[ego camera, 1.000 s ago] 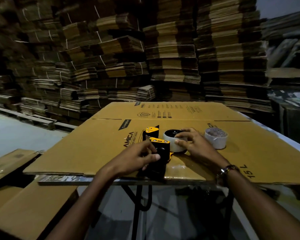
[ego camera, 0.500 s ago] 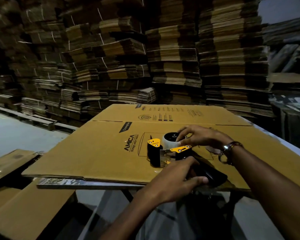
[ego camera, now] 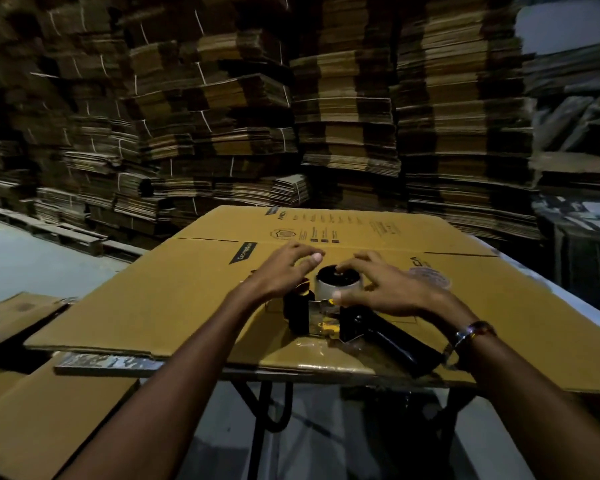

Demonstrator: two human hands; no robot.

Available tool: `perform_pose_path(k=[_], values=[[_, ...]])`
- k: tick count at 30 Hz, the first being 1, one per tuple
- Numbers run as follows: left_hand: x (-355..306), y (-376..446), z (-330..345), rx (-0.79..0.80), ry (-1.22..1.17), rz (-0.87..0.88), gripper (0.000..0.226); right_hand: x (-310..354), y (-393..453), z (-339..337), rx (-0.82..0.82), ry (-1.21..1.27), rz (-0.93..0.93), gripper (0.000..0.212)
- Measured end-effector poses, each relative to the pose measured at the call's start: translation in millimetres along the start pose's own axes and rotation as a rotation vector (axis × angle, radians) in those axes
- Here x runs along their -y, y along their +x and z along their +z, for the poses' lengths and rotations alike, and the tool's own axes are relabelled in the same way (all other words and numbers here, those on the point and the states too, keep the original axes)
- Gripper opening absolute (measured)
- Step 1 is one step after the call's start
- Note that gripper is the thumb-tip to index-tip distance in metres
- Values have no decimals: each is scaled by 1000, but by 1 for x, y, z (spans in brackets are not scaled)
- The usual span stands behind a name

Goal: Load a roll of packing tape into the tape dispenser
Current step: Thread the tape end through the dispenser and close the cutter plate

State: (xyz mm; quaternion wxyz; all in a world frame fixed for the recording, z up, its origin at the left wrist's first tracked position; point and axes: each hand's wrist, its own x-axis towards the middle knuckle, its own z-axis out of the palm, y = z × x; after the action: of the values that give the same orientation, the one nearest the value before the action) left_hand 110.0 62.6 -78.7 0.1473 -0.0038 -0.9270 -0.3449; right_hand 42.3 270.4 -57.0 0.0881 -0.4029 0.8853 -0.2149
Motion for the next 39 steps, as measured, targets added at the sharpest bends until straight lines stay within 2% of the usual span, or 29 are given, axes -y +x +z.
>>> perform_pose_path(k=[3,6,10,14,19,22,25,29,32,34,35,39], values=[[6,4,11,146,-51,-88,43,2,-11,9,61,-164,-8,90],[3,2,14,142,-97,-130,37,-2,-15,9,80,-178,-5,91],[-3,-5,21,52,-38,-165,36,-7,-15,-1,95,-176,-20,83],[-9,-8,38,-120,32,-236,33,-14,-15,-2,49,-210,-13,75],[-15,-10,56,-275,22,-340,36,-20,-22,22,-114,-240,-62,60],[-14,-10,62,-306,14,-373,48,-19,-26,35,-155,-199,-125,54],[-18,-13,63,-319,35,-383,45,-18,-27,42,-185,-155,-147,41],[-23,-15,61,-322,48,-391,44,-14,-27,39,-209,58,-114,55],[-27,-19,59,-314,62,-399,41,-16,-28,41,-269,209,-115,42],[-29,-21,59,-304,66,-398,38,-20,-28,45,-308,116,-128,24],[-30,-21,59,-301,64,-399,38,-20,-27,45,-318,68,-130,22],[-35,-29,56,-274,72,-409,41,-5,-19,39,-292,21,-50,47]])
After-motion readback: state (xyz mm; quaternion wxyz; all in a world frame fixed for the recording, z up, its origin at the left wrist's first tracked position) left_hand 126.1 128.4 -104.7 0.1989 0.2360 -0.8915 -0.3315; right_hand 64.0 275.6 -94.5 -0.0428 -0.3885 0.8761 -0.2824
